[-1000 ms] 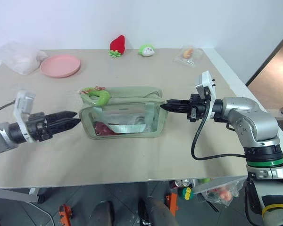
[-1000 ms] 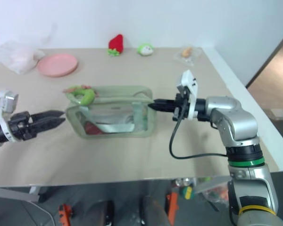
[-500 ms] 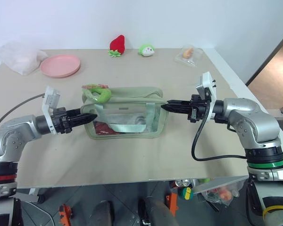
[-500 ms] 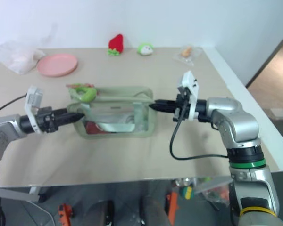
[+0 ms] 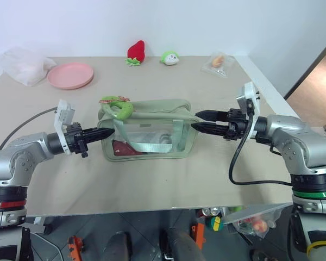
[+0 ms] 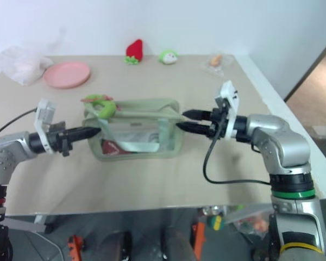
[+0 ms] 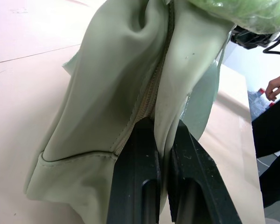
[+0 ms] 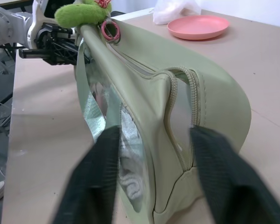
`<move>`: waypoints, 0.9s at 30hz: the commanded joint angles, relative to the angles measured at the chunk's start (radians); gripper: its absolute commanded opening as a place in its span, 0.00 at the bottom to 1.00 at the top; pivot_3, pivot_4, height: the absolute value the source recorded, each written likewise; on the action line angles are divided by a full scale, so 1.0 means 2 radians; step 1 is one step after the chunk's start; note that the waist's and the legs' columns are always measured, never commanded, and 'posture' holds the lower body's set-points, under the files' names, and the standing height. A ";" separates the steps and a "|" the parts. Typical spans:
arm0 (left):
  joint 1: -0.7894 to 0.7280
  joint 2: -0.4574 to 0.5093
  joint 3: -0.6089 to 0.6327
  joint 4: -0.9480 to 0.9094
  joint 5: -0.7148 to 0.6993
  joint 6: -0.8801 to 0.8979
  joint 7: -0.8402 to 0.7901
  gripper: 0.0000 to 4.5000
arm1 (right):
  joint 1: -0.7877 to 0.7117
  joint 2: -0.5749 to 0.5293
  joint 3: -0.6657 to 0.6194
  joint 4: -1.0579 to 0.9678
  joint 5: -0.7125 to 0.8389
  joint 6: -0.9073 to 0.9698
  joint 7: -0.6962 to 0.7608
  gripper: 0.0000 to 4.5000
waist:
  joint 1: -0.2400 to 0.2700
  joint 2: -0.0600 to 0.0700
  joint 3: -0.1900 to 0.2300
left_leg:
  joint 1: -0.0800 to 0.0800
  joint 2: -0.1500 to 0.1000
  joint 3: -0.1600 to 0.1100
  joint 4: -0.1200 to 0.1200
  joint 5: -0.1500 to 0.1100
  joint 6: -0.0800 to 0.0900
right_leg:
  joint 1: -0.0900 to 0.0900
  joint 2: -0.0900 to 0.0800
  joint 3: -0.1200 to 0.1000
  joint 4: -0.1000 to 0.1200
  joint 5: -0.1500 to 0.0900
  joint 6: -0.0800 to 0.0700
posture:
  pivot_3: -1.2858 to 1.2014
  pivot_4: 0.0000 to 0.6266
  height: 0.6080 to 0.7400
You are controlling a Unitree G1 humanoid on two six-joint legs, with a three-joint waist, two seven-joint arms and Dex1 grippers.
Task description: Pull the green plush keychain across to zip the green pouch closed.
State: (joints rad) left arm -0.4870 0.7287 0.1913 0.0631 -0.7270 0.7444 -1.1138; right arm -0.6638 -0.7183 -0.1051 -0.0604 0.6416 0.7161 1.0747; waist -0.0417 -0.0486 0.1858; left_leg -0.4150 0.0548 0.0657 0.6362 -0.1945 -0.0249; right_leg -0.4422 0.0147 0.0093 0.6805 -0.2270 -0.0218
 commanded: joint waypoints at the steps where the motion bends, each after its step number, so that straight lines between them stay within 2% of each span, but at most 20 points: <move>1: -0.009 0.002 0.006 -0.020 -0.009 -0.003 -0.006 0.01 | -0.035 -0.002 -0.056 -0.021 0.055 0.025 -0.020 0.93 | 0.000 0.000 0.000 | 0.000 0.000 0.000 0.000 0.000 0.000 | 0.000 0.000 0.000 0.000 0.000 0.000 | 0.52 0.24 1.00; 2: -0.010 0.002 0.005 -0.020 -0.008 -0.004 -0.007 0.01 | -0.046 0.003 -0.066 -0.024 0.076 0.035 -0.022 0.99 | -0.001 0.000 0.000 | 0.000 0.000 0.000 0.000 0.000 0.000 | 0.000 0.000 0.000 0.000 0.000 0.000 | 0.52 0.24 1.00; 5: -0.014 0.002 0.002 -0.016 -0.006 -0.003 -0.009 0.01 | -0.086 0.025 -0.072 -0.032 0.130 0.063 -0.029 0.99 | -0.002 0.000 0.000 | 0.000 0.000 0.000 0.000 0.000 0.000 | 0.000 0.000 0.000 0.000 0.000 0.000 | 0.52 0.24 1.00; 9: -0.022 -0.002 -0.005 -0.010 -0.002 -0.007 -0.012 0.01 | -0.131 0.066 -0.015 -0.033 0.132 0.081 -0.034 0.99 | -0.002 0.000 0.000 | 0.000 0.001 0.000 0.000 0.000 0.000 | 0.000 0.001 0.000 0.000 0.000 0.000 | 0.52 0.24 1.00; 16: -0.027 -0.011 -0.013 -0.012 -0.002 -0.010 -0.011 0.01 | -0.210 0.126 0.111 0.037 0.028 0.053 -0.031 0.99 | -0.001 0.000 0.000 | 0.000 0.001 0.000 0.000 0.000 0.000 | -0.001 0.001 0.000 0.000 0.000 0.000 | 0.52 0.24 1.00; 27: 0.006 -0.026 -0.008 -0.051 -0.016 0.002 0.000 0.01 | -0.277 0.189 0.160 0.124 -0.045 -0.004 0.007 0.99 | 0.001 0.000 0.000 | -0.003 0.001 -0.001 0.001 0.000 0.000 | -0.002 0.000 -0.001 0.000 0.000 0.000 | 0.52 0.24 1.00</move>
State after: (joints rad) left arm -0.4759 0.6787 0.1568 0.0080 -0.7286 0.7486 -1.1112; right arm -1.1875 -0.3475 0.2151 0.1698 0.5747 0.7464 1.0707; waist -0.0403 -0.0489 0.1856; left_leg -0.4210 0.0568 0.0641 0.6386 -0.1949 -0.0241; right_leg -0.4457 0.0151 0.0066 0.6803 -0.2260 -0.0222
